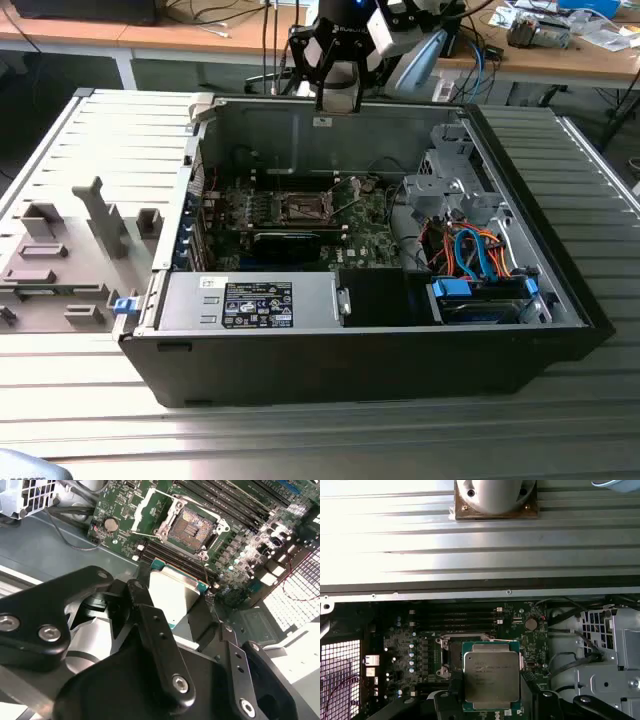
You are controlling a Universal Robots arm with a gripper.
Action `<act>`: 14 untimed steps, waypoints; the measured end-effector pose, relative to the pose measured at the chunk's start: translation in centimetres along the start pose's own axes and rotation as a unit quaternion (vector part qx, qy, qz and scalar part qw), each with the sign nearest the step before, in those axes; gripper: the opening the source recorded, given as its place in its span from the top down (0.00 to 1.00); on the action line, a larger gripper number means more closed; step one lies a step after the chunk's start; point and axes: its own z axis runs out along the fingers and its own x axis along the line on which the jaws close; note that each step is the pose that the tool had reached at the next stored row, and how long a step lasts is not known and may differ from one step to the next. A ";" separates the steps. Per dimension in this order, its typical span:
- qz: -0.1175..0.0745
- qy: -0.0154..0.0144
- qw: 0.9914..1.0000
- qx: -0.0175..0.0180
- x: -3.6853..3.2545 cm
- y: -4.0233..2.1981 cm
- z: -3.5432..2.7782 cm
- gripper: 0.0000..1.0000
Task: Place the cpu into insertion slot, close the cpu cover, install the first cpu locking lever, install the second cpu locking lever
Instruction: 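Place the cpu into insertion slot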
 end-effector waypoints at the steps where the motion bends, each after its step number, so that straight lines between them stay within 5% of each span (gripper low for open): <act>1: 0.000 0.000 1.000 0.000 0.00 0.00 0.00 0.46; 14: 0.000 0.000 1.000 0.000 0.01 -0.02 0.21 0.46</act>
